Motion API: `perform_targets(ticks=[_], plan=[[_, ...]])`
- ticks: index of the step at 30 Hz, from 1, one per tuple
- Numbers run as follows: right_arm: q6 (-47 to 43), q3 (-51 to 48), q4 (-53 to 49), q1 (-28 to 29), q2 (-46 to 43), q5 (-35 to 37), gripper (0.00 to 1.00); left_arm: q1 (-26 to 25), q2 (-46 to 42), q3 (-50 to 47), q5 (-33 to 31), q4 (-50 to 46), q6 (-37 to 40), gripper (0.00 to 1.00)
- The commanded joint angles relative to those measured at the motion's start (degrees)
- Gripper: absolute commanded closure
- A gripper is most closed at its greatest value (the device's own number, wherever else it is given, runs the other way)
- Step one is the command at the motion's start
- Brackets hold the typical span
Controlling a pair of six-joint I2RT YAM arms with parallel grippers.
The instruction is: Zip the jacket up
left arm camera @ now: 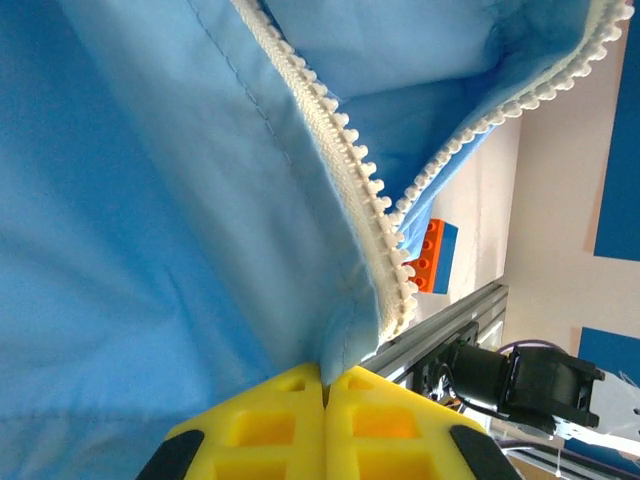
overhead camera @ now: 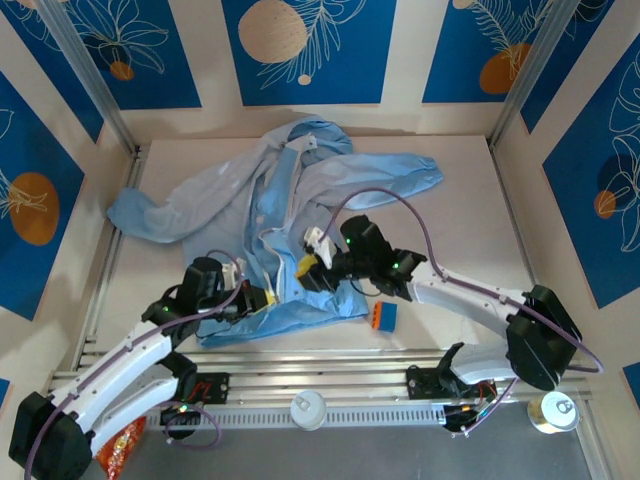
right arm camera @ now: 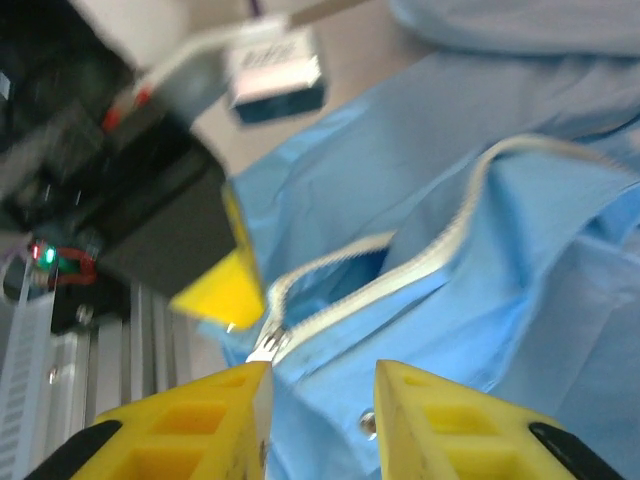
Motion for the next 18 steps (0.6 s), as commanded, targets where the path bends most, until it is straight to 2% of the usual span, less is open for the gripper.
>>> perform_targets(ticks=[1,4,8,18], plan=[[-6.2,-2.8,-2.9,4.2,-2.6,5.8,0.66,-0.6,1.1,5.1,3.2,-5.6,2.9,1.00],[-7.4,-4.0,-1.4,8.1,-2.6,10.2,0.59,-0.6,1.8,7.9,3.1,-9.2,4.1,1.00],[-9.2,-4.1,1.2,11.1,-0.2,12.5,0.54,-0.6,1.7,8.6,3.7,-9.0,3.1,1.00],[-13.9,-1.4,5.7,12.9,6.2,13.5,0.53,-0.6,0.5,8.5,3.7,-8.9,1.4,1.00]])
